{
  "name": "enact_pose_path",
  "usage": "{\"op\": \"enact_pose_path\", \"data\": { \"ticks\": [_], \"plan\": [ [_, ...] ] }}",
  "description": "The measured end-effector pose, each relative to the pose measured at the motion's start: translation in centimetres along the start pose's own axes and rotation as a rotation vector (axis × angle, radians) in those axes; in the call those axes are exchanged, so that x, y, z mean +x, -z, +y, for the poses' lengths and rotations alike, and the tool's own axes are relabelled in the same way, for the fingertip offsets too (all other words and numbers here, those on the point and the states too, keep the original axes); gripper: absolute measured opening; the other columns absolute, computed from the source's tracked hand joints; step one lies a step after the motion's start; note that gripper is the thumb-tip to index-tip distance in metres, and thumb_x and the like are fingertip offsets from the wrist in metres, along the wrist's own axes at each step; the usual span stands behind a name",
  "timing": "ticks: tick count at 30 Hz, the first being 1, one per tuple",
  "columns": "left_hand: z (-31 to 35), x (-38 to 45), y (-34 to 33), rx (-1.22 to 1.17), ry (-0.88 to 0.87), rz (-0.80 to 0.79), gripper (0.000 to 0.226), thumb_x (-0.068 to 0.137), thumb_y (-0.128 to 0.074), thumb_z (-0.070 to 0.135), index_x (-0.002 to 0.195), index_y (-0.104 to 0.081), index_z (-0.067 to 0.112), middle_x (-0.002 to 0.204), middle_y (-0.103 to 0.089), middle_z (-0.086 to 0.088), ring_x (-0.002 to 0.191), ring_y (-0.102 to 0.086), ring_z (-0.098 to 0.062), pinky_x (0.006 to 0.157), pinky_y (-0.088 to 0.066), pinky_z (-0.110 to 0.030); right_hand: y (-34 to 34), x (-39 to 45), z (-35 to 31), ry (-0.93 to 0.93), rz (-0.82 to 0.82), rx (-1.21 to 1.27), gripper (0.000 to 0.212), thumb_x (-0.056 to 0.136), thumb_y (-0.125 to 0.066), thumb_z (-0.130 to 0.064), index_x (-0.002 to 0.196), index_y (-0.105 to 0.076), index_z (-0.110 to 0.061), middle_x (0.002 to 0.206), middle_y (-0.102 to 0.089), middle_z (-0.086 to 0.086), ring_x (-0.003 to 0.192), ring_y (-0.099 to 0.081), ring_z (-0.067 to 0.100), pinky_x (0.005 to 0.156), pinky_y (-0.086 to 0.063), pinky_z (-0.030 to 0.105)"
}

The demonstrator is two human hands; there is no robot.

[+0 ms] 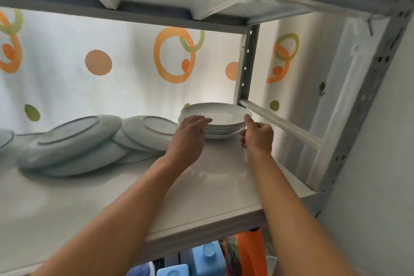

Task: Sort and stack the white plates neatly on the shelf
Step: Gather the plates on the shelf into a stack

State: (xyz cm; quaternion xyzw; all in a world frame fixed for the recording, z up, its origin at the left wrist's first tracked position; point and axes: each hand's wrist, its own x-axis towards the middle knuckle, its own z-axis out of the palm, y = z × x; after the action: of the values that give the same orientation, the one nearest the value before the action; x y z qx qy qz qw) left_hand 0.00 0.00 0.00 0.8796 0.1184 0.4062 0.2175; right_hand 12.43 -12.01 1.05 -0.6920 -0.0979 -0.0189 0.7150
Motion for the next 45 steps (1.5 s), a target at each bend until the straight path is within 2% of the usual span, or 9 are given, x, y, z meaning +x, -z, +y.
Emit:
{"op": "enact_pose_path", "data": {
  "ticks": [6,18,24,31,35,37,39,42,45],
  "plan": [
    [-0.1,-0.3,-0.3,0.076,-0.044,-0.037,0.037,0.096,-0.04,0.008,0.127,-0.059,0.014,0.127,-0.059,-0.003,0.126,-0.045,-0.02,0.104,-0.038,-0.031,-0.2,0.1,0.5,-0.017,-0.097,-0.075,0.051,0.086,-0.067,-0.041,0.112,-0.059,0.002,0.075,-0.069,0.011,0.037,-0.056,0.007,0.033,-0.038,0.014],
    [2.1,-0.4,1.1,-0.054,-0.034,0.047,0.03,0.094,-0.044,0.008,0.109,-0.069,0.015,0.108,-0.064,0.001,0.108,-0.048,-0.016,0.089,-0.04,-0.025,0.6,-0.6,-0.3,-0.051,-0.23,0.118,0.034,0.093,-0.06,-0.026,0.111,-0.062,0.002,0.086,-0.073,0.018,0.065,-0.072,0.027,0.043,-0.05,0.025],
    [2.1,-0.4,2.2,-0.136,0.001,0.121,0.024,0.089,-0.049,0.005,0.092,-0.071,0.014,0.093,-0.062,0.005,0.098,-0.055,-0.02,0.081,-0.04,-0.026,1.5,-1.3,-0.6,-0.045,-0.214,0.211,0.03,0.091,-0.056,-0.013,0.112,-0.06,0.007,0.09,-0.073,0.022,0.069,-0.073,0.032,0.065,-0.061,0.037],
    [1.6,-0.2,4.8,-0.268,0.155,0.369,0.024,0.096,-0.054,0.014,0.116,-0.066,0.009,0.13,-0.051,-0.007,0.099,-0.054,-0.007,0.085,-0.035,-0.002,3.7,-3.7,-1.9,0.043,-0.142,0.231,0.03,0.084,-0.052,-0.003,0.111,-0.06,0.005,0.082,-0.068,0.022,0.054,-0.068,0.028,0.055,-0.058,0.035],
    [1.7,-0.5,6.3,-0.467,0.35,0.319,0.036,0.096,-0.051,0.023,0.13,-0.057,0.012,0.125,-0.062,0.0,0.093,-0.062,-0.01,0.097,-0.048,-0.03,5.8,-5.5,-3.4,0.107,-0.174,0.193,0.027,0.086,-0.052,-0.002,0.113,-0.059,-0.003,0.077,-0.066,0.015,0.058,-0.066,0.021,0.053,-0.056,0.032],
    [2.8,-1.8,7.1,-0.593,0.359,0.313,0.023,0.097,-0.048,0.019,0.109,-0.066,0.025,0.099,-0.071,0.003,0.079,-0.062,-0.012,0.088,-0.056,-0.042,7.0,-6.5,-4.2,0.144,-0.177,0.13,0.029,0.088,-0.051,-0.004,0.115,-0.058,-0.011,0.078,-0.065,0.012,0.055,-0.062,0.018,0.051,-0.055,0.031],
    [4.1,-3.3,7.8,-0.663,0.34,0.326,0.034,0.096,-0.049,0.013,0.083,-0.066,0.04,0.08,-0.067,0.007,0.074,-0.06,-0.016,0.077,-0.059,-0.038,8.2,-7.2,-4.8,0.187,-0.192,0.071,0.031,0.09,-0.048,-0.004,0.118,-0.055,-0.015,0.077,-0.064,0.009,0.051,-0.056,0.017,0.048,-0.052,0.028],
    [4.3,-4.4,9.1,-0.638,0.318,0.301,0.027,0.094,-0.053,0.011,0.116,-0.064,0.022,0.081,-0.062,-0.001,0.07,-0.065,-0.022,0.061,-0.059,-0.031,9.3,-7.9,-5.6,0.261,-0.239,-0.022,0.029,0.095,-0.046,-0.005,0.122,-0.049,-0.017,0.084,-0.066,0.007,0.056,-0.057,0.016,0.047,-0.049,0.023],
    [4.1,-4.4,10.6,-0.539,0.295,0.259,0.019,0.09,-0.055,0.004,0.104,-0.057,0.018,0.081,-0.058,0.001,0.07,-0.062,-0.024,0.054,-0.056,-0.026,9.4,-8.5,-6.0,0.313,-0.27,-0.05,0.026,0.096,-0.049,-0.004,0.117,-0.045,-0.019,0.091,-0.069,0.006,0.068,-0.063,0.017,0.051,-0.051,0.021]
  ]
}}
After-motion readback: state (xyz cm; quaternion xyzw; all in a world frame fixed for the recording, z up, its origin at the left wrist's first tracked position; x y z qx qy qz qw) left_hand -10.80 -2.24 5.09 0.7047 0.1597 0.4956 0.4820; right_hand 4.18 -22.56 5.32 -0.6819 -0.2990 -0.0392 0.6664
